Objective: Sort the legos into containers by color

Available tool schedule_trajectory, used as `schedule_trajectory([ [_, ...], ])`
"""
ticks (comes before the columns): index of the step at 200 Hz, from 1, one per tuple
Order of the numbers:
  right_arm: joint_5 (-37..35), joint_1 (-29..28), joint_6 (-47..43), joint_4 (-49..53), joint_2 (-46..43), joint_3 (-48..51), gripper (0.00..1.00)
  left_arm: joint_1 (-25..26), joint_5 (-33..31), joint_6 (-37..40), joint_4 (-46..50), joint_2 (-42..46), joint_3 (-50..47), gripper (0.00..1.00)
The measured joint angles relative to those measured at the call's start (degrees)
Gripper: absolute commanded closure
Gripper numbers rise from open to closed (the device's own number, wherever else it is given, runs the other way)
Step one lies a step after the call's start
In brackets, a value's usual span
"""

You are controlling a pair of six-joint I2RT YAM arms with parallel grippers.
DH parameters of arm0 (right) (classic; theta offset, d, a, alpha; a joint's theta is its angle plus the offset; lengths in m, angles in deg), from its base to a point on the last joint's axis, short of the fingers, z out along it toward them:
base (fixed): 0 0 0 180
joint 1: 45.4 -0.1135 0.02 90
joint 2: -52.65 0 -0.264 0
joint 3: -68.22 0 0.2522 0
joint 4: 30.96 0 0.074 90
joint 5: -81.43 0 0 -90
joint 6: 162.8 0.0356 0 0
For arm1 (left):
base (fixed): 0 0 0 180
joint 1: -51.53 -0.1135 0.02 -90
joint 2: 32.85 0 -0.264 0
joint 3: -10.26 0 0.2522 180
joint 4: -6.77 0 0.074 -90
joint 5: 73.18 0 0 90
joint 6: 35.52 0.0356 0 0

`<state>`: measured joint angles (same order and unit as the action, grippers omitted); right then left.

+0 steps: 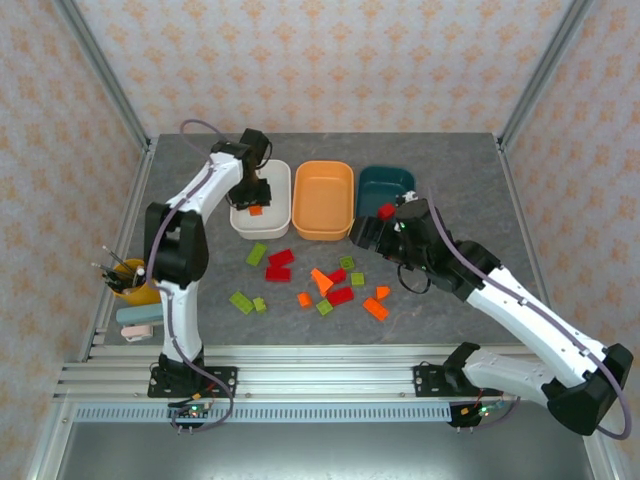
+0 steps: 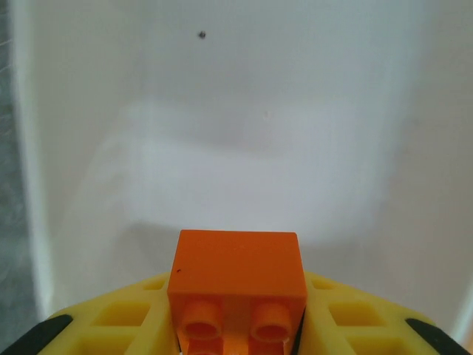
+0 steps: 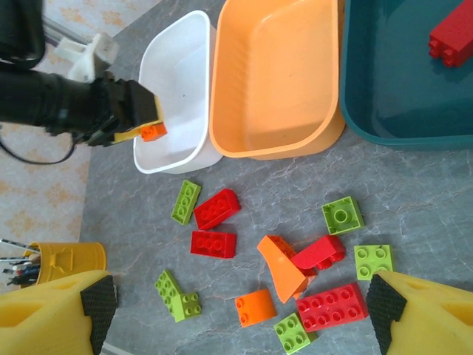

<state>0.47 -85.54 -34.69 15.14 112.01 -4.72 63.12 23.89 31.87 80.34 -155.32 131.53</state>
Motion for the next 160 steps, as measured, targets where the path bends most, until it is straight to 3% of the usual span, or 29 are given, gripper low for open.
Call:
schedule_trajectory([
  [43,0.8,2.6,0.2,5.3,3.2,-0.7,0.11,-0.2,0.0,-1.7,0.7,-7.5,4.5,0.58],
  [79,2.1,4.0,1.5,10.2,6.8,-0.7,0.17,-0.5,0.0,-2.7,0.9,-7.5,4.5,0.38],
  [113,4.4,4.0,-1.2,12.4,14.1,-1.2,0.27,-0.7,0.0,-2.9,1.2,-7.4,4.5,0.32],
  [139,5.1,3.9,-7.1,14.7,22.3,-2.4,0.28,-0.7,0.0,-3.3,1.7,-5.3,4.4,0.27],
  [160,5.4,3.8,-12.0,15.7,27.3,-2.8,0.27,0.0,0.0,-4.6,0.8,2.1,1.8,0.21],
])
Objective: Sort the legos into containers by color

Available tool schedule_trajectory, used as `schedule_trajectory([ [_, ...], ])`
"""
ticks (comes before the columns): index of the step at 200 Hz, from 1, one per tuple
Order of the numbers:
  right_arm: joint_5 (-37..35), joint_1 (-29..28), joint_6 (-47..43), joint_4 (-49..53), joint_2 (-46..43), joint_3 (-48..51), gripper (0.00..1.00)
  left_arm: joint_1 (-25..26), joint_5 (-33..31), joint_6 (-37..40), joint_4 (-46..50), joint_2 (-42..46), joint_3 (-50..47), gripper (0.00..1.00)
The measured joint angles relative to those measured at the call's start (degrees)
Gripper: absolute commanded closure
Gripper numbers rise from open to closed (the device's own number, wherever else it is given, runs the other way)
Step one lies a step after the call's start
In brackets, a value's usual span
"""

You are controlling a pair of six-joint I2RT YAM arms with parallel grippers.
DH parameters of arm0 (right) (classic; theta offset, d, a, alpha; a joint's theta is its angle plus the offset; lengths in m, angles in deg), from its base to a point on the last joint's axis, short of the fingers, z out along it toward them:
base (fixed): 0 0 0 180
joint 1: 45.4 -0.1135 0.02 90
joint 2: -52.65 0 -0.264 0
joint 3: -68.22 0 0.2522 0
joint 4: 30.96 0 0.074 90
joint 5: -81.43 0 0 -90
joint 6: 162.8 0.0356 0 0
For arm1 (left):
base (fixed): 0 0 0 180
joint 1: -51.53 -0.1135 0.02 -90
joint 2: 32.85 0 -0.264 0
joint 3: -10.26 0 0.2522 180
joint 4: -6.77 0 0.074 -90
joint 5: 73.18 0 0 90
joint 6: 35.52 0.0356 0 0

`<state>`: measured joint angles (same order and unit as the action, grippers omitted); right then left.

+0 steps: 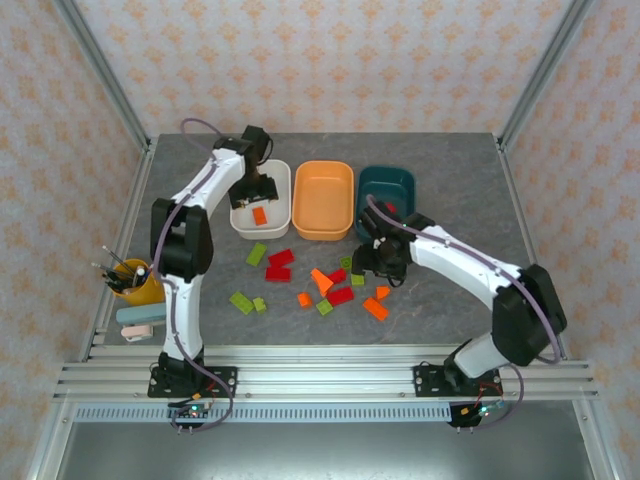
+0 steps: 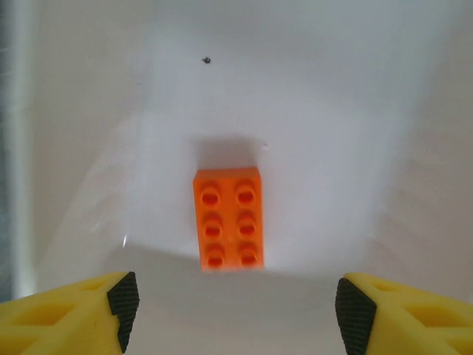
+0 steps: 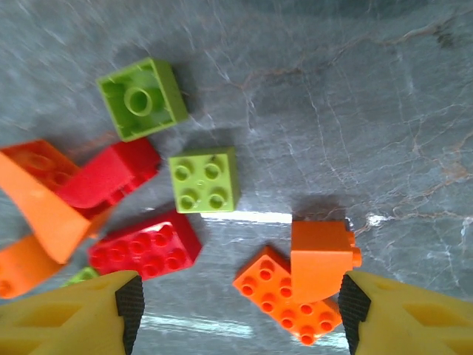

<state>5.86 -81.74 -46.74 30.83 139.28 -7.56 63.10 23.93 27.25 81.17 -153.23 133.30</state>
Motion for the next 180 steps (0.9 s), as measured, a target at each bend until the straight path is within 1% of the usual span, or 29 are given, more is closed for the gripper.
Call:
schedule_trajectory([
  [16,0.2,-0.2,-2.8,0.6,2.5,-0.7,0.27,1.3,0.4,-1.4,-1.4,8.7,-3.7,0.17],
  [29,0.4,-0.3,-4.5,0.9,4.4,-2.2,0.29,2.8,1.2,-3.0,-3.5,16.8,-7.8,0.14],
  [49,0.8,-0.4,-6.3,0.3,7.7,-4.3,0.30,5.8,3.0,-6.1,-7.8,29.9,-16.9,0.08],
  [77,1.4,-1.1,-7.2,-0.2,10.7,-4.6,0.31,8.0,5.0,-11.3,-13.0,43.1,-30.7,0.00],
  [99,2.1,-1.9,-7.7,-0.7,12.8,-4.8,0.33,8.7,5.8,-15.1,-14.8,49.7,-40.0,0.00],
  [120,2.4,-2.4,-7.9,-1.0,14.4,-5.0,0.36,9.5,6.1,-17.6,-15.1,54.9,-45.7,0.00],
  [150,1.9,-2.6,-8.2,-1.5,16.1,-5.9,0.44,9.6,6.2,-19.9,-15.1,60.8,-49.8,0.00],
  [180,0.8,-2.6,-8.1,-2.3,18.0,-6.6,0.50,10.0,6.3,-21.2,-15.1,64.2,-51.5,0.00],
])
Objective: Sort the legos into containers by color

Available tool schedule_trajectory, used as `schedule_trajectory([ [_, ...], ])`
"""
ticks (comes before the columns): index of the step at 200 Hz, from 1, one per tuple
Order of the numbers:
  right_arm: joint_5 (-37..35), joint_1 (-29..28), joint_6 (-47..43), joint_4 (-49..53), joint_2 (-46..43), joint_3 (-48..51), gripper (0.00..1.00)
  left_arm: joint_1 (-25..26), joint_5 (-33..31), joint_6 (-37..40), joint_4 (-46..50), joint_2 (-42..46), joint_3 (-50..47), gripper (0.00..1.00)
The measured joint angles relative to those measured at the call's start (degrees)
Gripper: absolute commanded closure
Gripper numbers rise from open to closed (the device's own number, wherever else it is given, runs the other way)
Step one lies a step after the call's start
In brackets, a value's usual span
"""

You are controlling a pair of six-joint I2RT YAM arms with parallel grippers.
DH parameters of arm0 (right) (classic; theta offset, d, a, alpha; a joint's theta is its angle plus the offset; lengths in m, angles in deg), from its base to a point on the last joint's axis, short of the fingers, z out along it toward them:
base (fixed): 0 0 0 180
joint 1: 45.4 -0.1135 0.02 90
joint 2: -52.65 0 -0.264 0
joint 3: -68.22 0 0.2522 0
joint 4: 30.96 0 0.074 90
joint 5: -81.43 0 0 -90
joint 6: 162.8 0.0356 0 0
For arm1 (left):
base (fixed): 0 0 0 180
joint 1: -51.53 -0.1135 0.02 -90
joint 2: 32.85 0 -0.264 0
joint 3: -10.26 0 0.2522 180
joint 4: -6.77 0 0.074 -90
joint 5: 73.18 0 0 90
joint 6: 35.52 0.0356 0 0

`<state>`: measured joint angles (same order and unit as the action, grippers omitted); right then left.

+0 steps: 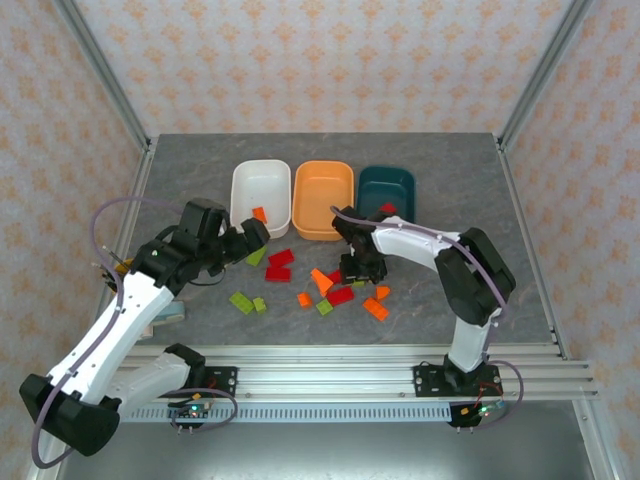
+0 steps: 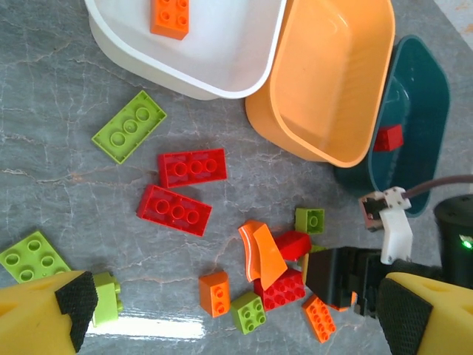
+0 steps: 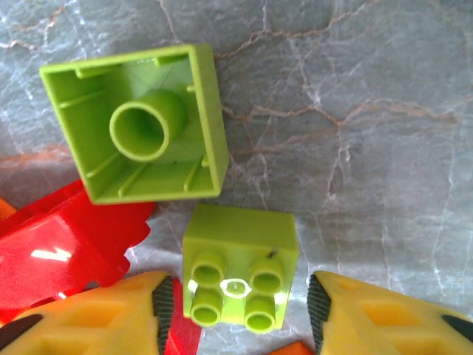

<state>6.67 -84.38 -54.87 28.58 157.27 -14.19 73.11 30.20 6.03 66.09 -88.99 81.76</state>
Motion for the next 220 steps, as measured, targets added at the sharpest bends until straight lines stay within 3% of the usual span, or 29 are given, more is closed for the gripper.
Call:
schedule_trajectory([
  [65,-1.6,0.0,0.3,-0.7,2.2,-2.2,0.68,1.0,0.1,-1.2,0.0,1.5,-0.3,0.00],
  [109,-5.3,-0.3,1.6,1.2,-5.5,-1.3,0.69,1.8,-1.7,-1.4,0.1,5.0,-0.3,0.01],
  [137,-6.4,-1.2,2.4,4.4,-7.3,-11.8,0.69,2.1,-3.6,-2.3,0.2,8.0,-0.9,0.01],
  [158,-6.7,-1.4,2.6,5.6,-0.4,-25.8,0.69,2.1,-4.9,-3.0,0.2,9.5,-1.8,0.01],
  [194,-7.7,0.2,3.8,7.3,20.0,-50.2,0.69,2.8,-6.5,-3.5,0.6,10.2,-2.0,0.01],
  [220,-7.6,2.7,4.5,10.0,33.5,-62.4,0.61,2.8,-7.3,-4.7,1.6,12.2,-2.6,0.02],
])
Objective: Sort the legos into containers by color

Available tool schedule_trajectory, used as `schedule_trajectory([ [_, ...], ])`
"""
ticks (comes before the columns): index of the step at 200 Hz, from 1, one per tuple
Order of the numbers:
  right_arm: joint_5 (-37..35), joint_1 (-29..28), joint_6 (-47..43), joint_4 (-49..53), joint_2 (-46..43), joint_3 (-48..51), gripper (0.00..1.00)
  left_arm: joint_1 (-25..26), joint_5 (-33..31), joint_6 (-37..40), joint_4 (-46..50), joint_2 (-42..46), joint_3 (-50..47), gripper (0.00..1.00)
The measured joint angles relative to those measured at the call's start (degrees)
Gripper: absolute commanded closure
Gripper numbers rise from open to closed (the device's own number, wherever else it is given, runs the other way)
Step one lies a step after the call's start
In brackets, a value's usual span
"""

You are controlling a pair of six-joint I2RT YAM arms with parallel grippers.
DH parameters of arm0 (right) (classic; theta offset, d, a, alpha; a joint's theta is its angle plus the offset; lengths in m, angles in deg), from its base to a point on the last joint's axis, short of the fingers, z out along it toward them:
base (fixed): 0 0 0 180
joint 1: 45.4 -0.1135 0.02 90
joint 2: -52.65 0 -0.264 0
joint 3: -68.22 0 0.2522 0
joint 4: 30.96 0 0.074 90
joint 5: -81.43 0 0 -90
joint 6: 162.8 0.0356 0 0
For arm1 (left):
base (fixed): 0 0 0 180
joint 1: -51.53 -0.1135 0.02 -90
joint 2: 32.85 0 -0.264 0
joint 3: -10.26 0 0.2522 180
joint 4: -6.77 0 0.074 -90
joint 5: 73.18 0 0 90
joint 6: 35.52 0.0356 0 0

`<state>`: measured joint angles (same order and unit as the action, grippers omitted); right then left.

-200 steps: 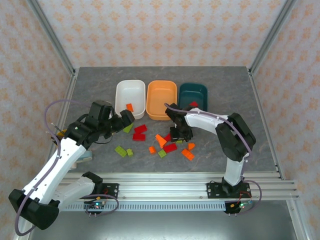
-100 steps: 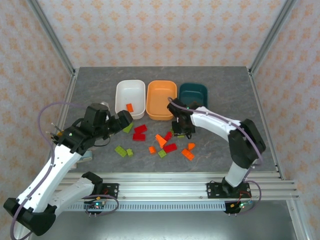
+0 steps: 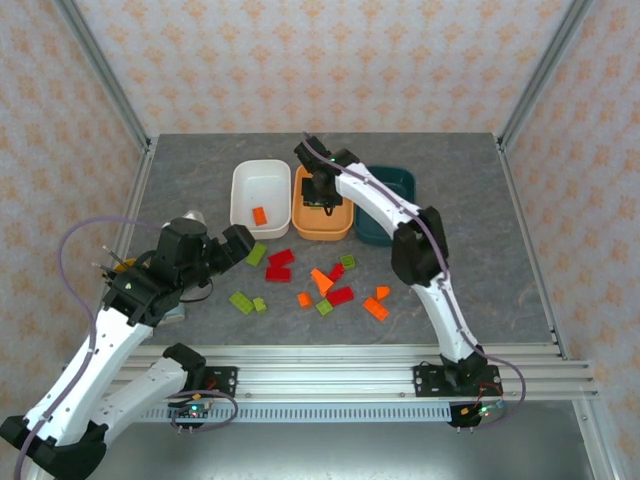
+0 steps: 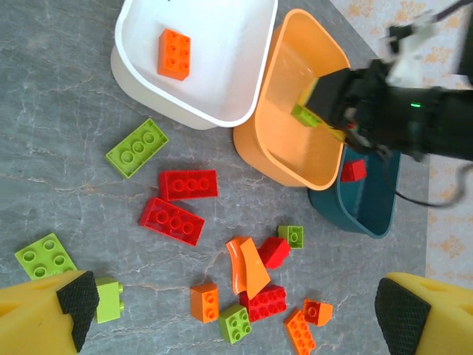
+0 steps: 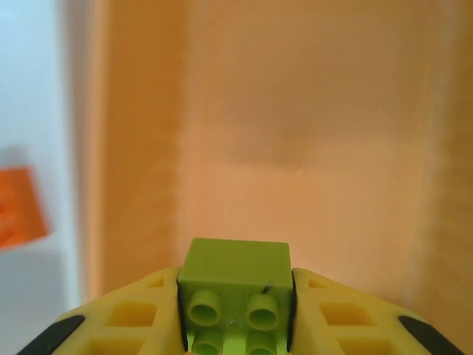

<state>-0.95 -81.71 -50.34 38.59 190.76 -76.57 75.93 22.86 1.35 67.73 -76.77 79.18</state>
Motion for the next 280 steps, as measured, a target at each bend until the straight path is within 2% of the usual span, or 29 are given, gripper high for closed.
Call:
schedule_trajectory([
  [24,0.1,1.5,0.4,3.5,7.9,-7.2,0.46,0.0,-0.7,-1.2,1.9,1.5,-0.9,0.03],
  [44,0.4,1.6,0.2,5.5,9.6,-9.0,0.35,0.0,-0.8,-2.2,4.0,2.1,-1.4,0.03],
  [76,0.9,1.1,0.0,6.8,7.4,-9.6,0.35,0.0,-1.0,-3.0,7.1,2.6,-2.1,0.06],
  [100,0.4,0.5,-1.0,7.0,1.8,-8.4,0.36,0.0,-1.0,-4.0,9.0,2.2,-2.9,0.09],
  [119,-0.5,-0.3,-2.6,4.1,-9.0,-0.2,0.37,0.0,-1.0,-4.6,10.7,0.9,-3.9,0.10],
  [161,1.7,-6.4,-6.1,-13.3,-44.7,35.1,0.35,0.0,0.1,-8.4,11.5,-9.1,-8.7,0.11],
  [185,5.2,-9.0,-5.6,-20.3,-58.1,52.9,0.35,0.0,0.8,-11.0,10.0,-13.9,-11.8,0.13],
  [206,6.2,-10.0,-4.2,-21.9,-62.9,64.0,0.34,0.0,1.0,-13.0,7.9,-19.3,-12.2,0.14],
  [226,6.8,-11.4,-2.9,-22.0,-65.4,70.1,0.34,0.0,1.0,-14.5,5.6,-24.8,-12.3,0.16],
  [280,7.4,-11.9,-1.5,-22.6,-71.4,72.0,0.34,-0.1,1.0,-20.2,-2.7,-30.7,-16.5,0.28],
])
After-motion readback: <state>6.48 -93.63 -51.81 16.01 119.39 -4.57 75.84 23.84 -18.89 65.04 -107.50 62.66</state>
